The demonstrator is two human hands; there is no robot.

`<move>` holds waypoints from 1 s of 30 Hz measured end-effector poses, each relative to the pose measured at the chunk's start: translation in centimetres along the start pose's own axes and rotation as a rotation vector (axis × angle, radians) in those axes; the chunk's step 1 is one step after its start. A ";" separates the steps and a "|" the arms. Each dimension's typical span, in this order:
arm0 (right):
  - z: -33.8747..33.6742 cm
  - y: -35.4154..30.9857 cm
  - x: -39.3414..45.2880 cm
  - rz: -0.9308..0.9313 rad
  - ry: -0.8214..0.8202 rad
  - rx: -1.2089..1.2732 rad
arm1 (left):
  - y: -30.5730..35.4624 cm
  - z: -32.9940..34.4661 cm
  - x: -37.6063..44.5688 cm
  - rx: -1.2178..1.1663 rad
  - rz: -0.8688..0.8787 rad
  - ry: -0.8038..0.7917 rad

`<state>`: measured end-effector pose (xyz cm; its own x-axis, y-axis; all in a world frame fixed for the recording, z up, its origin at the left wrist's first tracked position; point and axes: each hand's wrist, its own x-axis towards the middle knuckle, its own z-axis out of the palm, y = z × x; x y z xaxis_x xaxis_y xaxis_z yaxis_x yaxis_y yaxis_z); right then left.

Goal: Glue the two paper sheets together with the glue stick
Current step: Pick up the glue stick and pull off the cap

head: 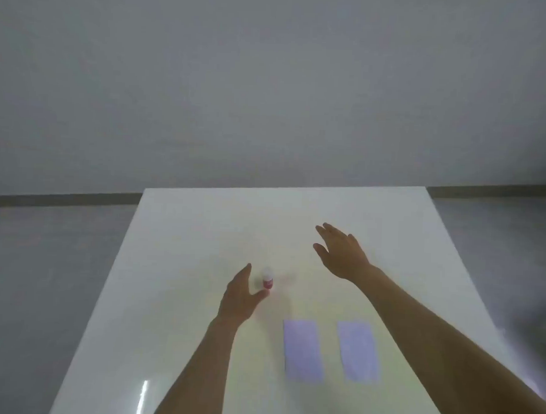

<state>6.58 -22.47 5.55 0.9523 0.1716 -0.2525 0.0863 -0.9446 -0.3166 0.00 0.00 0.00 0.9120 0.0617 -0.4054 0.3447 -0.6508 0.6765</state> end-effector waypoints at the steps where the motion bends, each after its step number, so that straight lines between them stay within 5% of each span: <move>1: 1.1 0.1 0.3 -0.020 0.031 -0.005 | -0.6 1.0 0.5 -0.057 0.021 0.050; 11: 8.0 -1.9 -0.8 -0.263 0.290 0.314 | -3.3 5.8 2.1 -0.274 0.351 0.367; 20: 7.8 -0.7 -9.2 -0.199 0.366 0.586 | -1.7 7.6 -5.5 -0.073 0.659 0.456; 27: 6.8 2.3 -10.6 -0.353 0.115 0.742 | -0.3 7.1 -7.0 0.165 0.713 0.468; 30: 6.9 2.3 -10.4 -0.273 0.063 0.744 | -0.5 6.8 -7.0 0.231 0.715 0.469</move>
<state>-5.17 -24.46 1.14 0.9423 0.3331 -0.0330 0.1217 -0.4327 -0.8933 -8.09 -5.26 -1.61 0.9067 -0.1479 0.3951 -0.3503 -0.7857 0.5098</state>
